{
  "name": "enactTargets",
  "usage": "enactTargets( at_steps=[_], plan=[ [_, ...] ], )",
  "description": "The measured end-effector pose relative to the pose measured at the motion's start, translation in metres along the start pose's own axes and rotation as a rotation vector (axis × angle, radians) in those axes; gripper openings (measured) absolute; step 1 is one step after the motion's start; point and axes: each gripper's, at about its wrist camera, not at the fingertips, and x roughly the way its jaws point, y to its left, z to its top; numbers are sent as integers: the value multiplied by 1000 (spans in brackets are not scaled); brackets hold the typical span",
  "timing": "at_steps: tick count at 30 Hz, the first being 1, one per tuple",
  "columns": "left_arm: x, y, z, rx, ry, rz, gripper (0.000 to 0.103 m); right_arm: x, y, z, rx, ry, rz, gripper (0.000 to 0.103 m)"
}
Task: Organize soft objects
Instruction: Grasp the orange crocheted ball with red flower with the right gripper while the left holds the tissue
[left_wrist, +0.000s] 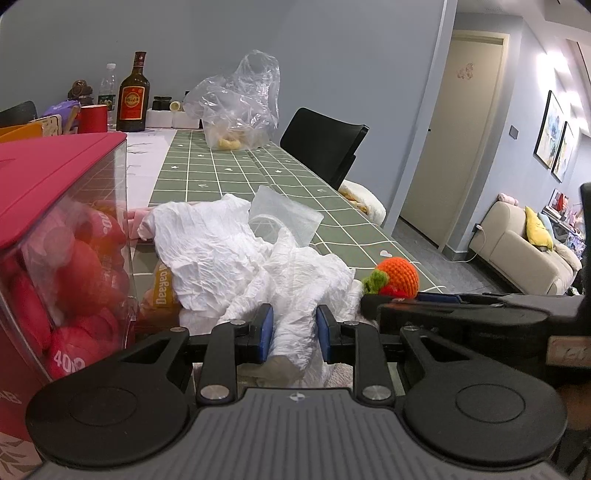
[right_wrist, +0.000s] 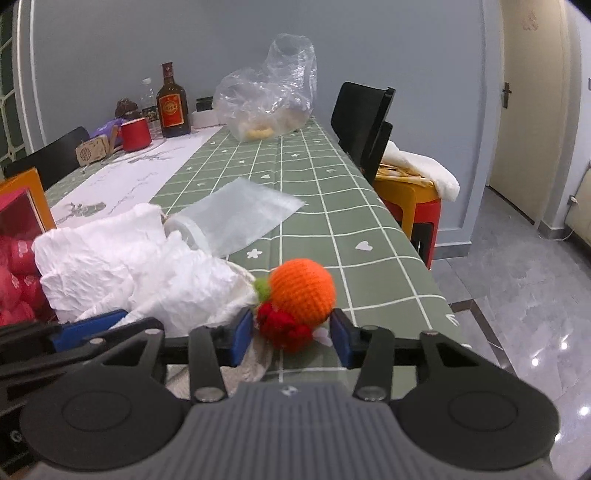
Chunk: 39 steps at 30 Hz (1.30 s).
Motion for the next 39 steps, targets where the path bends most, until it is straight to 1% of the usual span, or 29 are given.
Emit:
enactTargets(
  at_steps=[2,3,6,7,8,9,10,11,15,16,18,19,20,21,23,25,27,28,30,33,34,36,37,39],
  plan=[
    [0,0,0,0,0,0,29,-1,3,-1,-37,-18,-1,50],
    [0,0,0,0,0,0,27,-1,4,0,-44,-30,2,50],
    [0,1,1,-11,3,-1,27,0,3,1,-32,-44,16,48],
    [0,1,1,-16,5,0,27,1,2,1,-24,-40,27,40],
    [0,1,2,-18,5,0,26,1,2,1,-21,-38,36,28],
    [-1,1,2,-18,-1,1,25,1,3,1,-21,-38,44,22],
    [-2,1,1,-17,-8,0,25,1,4,0,-26,-40,54,12],
    [-3,1,1,-16,-14,-1,23,0,5,0,-29,-45,60,11],
    [-10,1,4,-24,-33,-15,21,-1,6,0,-27,-55,67,11],
    [-11,1,5,-28,-35,-21,20,-2,4,0,-15,-53,67,13],
    [-13,3,6,-37,-44,-38,20,-5,-2,0,36,-70,65,43],
    [-14,3,7,-31,-46,-50,20,-8,-7,0,64,-96,60,78],
    [-14,2,9,-13,-48,-57,18,-11,-12,0,90,-133,53,95],
    [-15,0,9,5,-55,-55,18,-14,-16,0,116,-169,51,96],
    [-15,-3,9,37,-62,-47,18,-15,-24,3,169,-200,85,95],
    [-12,-4,8,48,-56,-39,18,-13,-27,5,222,-228,92,95],
    [-7,-4,5,54,-43,-31,18,-5,-24,8,221,-238,86,95],
    [-5,-5,4,56,-34,-27,18,3,-21,10,210,-227,61,95],
    [0,-4,2,62,-19,-17,18,19,-18,16,208,-161,21,95],
    [0,-4,0,71,-22,-13,18,32,-25,21,305,-150,53,95],
    [0,-4,0,65,-22,-15,18,36,-25,23,317,-132,43,95],
    [0,-3,0,54,-18,-15,18,45,-23,27,313,-88,-5,89],
    [0,-4,0,54,-16,-14,18,50,-22,29,311,-67,-15,81],
    [1,-4,0,57,-16,-12,18,53,-21,31,293,-64,-22,74]
  ],
)
